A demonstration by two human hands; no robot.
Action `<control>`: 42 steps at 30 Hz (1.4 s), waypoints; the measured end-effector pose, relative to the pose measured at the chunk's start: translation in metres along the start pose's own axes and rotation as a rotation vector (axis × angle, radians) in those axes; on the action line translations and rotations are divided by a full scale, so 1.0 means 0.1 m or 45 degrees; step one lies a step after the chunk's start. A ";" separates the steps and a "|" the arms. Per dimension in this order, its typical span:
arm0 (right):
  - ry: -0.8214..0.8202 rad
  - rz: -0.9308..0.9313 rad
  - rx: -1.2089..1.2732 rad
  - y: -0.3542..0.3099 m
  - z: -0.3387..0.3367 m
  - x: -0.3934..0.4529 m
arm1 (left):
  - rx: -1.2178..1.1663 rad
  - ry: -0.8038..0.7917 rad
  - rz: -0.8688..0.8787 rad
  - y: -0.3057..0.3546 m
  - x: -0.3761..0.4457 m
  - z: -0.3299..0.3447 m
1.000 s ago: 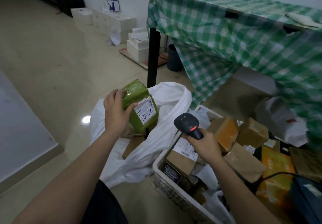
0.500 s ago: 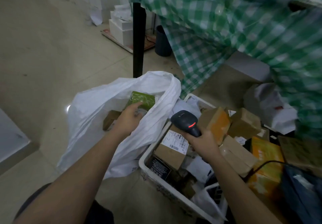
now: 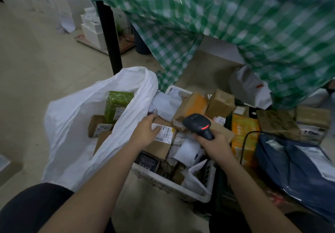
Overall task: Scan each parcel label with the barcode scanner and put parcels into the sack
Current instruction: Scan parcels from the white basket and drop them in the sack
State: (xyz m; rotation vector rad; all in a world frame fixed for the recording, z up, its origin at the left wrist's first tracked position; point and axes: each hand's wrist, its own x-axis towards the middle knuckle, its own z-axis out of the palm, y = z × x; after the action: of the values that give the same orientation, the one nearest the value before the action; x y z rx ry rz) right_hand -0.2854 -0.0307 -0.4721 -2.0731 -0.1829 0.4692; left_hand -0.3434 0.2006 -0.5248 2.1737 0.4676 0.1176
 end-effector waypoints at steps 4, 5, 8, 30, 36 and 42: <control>-0.038 0.042 0.053 0.14 0.03 -0.03 | 0.148 -0.071 -0.193 -0.18 -0.12 0.35; -0.049 0.047 0.065 0.18 0.04 -0.03 | 0.208 -0.065 -0.231 -0.24 -0.16 0.43; -0.065 0.047 0.102 0.29 0.08 -0.03 | 0.374 -0.037 -0.289 -0.43 -0.18 0.66; -0.005 0.153 0.139 0.51 0.18 0.04 | 0.577 0.109 -0.520 -0.53 -0.12 1.07; -0.003 0.149 0.121 0.50 0.17 -0.01 | 0.412 0.081 -0.477 -0.31 -0.15 0.80; -0.023 0.159 0.089 0.38 0.16 -0.06 | 0.455 0.024 -0.430 0.00 -0.31 0.31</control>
State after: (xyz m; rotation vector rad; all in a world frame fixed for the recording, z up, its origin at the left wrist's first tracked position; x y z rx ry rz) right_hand -0.2992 -0.0402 -0.5104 -2.0200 -0.0470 0.5629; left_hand -0.3640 0.1658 -0.5412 2.4016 0.9160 -0.1426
